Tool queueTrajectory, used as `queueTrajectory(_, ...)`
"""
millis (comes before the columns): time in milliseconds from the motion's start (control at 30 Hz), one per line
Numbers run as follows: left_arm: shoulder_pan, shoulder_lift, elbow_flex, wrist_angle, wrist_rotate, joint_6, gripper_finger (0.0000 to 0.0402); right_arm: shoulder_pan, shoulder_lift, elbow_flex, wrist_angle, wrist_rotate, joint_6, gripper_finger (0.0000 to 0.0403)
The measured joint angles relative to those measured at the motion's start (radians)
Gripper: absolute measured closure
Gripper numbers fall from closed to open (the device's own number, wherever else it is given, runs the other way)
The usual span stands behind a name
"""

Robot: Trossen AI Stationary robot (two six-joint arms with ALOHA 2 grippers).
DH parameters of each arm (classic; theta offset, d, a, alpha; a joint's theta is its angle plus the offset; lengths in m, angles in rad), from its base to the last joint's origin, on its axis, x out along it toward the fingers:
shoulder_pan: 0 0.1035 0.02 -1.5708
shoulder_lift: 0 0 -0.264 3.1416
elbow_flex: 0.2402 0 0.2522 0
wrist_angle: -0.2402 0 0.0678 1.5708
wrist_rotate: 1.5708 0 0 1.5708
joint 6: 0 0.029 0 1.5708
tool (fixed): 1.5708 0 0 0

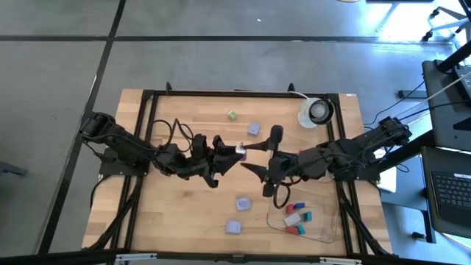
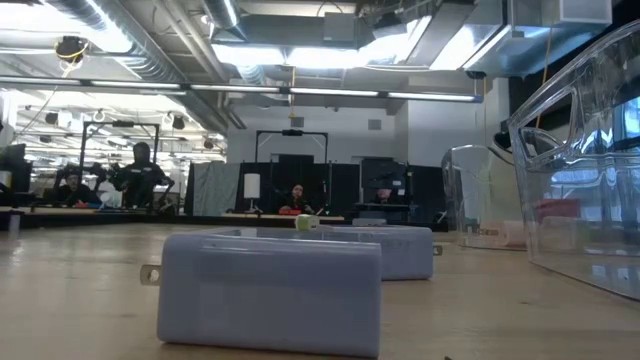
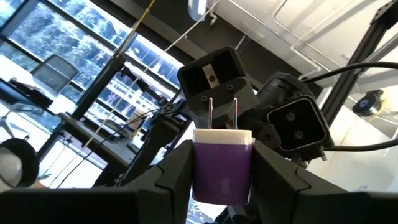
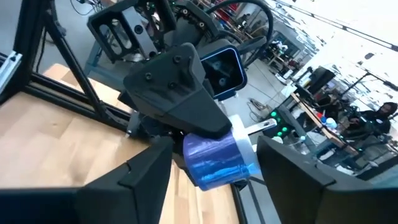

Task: Pick & Place Office items
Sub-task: Put the dark blue charger adapter into the top transparent bin

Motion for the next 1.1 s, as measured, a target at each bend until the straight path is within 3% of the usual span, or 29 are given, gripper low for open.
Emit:
queueTrajectory(300,0.002,0.000,-0.002,-0.002,-0.008,-0.052,0.0268,-0.003,0.029,0.002,0.013,0.073,-0.037,0.0244)
queueTrajectory(500,0.003,0.000,-0.002,-0.003,-0.048,-0.050,0.0244,-0.003,0.029,0.002,0.008,0.101,-0.049,0.0245)
queueTrajectory(733,0.005,0.000,0.000,0.002,-0.048,-0.051,0.0188,0.007,0.029,0.000,0.000,0.121,-0.034,0.0248)
queueTrajectory(900,0.029,-0.010,0.005,0.013,-0.104,-0.033,0.0146,0.008,-0.020,-0.004,-0.127,0.100,0.164,0.0249)
queueTrajectory(1100,0.046,-0.012,0.004,-0.037,-0.110,-0.014,0.0121,0.006,-0.146,-0.002,-0.490,0.009,0.533,0.0249)
